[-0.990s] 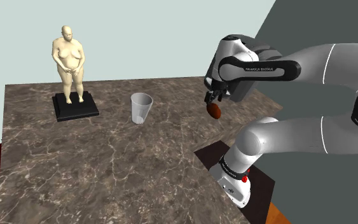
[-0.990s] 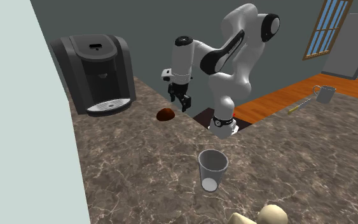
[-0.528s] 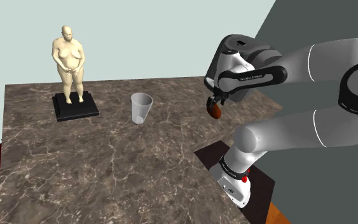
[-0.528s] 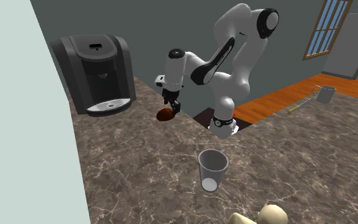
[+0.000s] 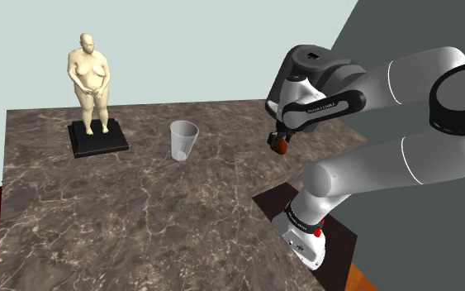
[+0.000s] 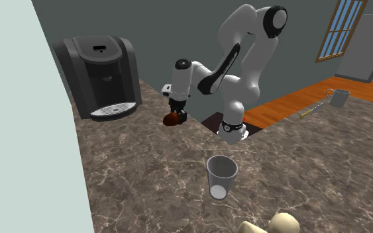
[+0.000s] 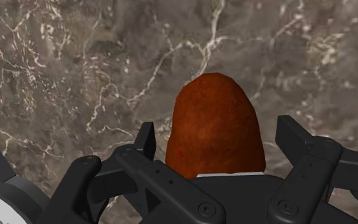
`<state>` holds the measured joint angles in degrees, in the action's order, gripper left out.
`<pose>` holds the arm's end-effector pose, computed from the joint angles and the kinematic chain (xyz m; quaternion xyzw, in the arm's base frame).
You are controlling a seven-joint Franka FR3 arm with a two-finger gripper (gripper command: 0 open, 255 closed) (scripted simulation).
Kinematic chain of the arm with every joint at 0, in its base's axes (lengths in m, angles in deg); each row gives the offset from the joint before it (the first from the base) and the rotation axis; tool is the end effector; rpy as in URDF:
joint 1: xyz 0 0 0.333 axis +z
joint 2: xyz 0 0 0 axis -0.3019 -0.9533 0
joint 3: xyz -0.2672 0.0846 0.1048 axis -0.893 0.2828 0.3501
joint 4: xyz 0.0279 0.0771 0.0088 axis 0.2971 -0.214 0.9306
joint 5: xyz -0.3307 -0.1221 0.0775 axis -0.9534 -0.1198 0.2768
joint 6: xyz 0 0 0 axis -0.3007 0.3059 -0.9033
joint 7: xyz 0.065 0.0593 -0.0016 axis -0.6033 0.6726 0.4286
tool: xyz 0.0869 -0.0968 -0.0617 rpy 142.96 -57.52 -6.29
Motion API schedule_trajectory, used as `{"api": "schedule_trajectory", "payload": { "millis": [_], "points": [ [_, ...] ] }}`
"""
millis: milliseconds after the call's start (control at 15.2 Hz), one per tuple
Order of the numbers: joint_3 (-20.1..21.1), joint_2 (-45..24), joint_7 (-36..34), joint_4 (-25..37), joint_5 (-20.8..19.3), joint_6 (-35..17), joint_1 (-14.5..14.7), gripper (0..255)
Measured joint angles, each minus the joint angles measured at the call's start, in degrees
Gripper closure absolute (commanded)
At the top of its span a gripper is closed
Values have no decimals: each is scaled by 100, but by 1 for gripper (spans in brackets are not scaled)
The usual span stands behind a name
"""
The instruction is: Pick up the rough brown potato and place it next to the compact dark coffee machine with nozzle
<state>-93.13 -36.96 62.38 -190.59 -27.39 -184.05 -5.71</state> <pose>0.2485 -0.1792 0.2979 0.9764 -0.1414 -0.0467 0.1563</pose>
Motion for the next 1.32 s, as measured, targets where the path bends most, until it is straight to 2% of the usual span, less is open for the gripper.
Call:
{"api": "schedule_trajectory", "payload": {
  "millis": [330,396,1056,1320],
  "points": [
    [-14,-32,-1,-3,-25,-42,-17,0],
    [-14,-32,-1,-3,-25,-42,-17,255],
    [-13,-31,-3,-2,-25,-41,-17,255],
    [2,210,127,76,99,263,36,255]
  ]
}}
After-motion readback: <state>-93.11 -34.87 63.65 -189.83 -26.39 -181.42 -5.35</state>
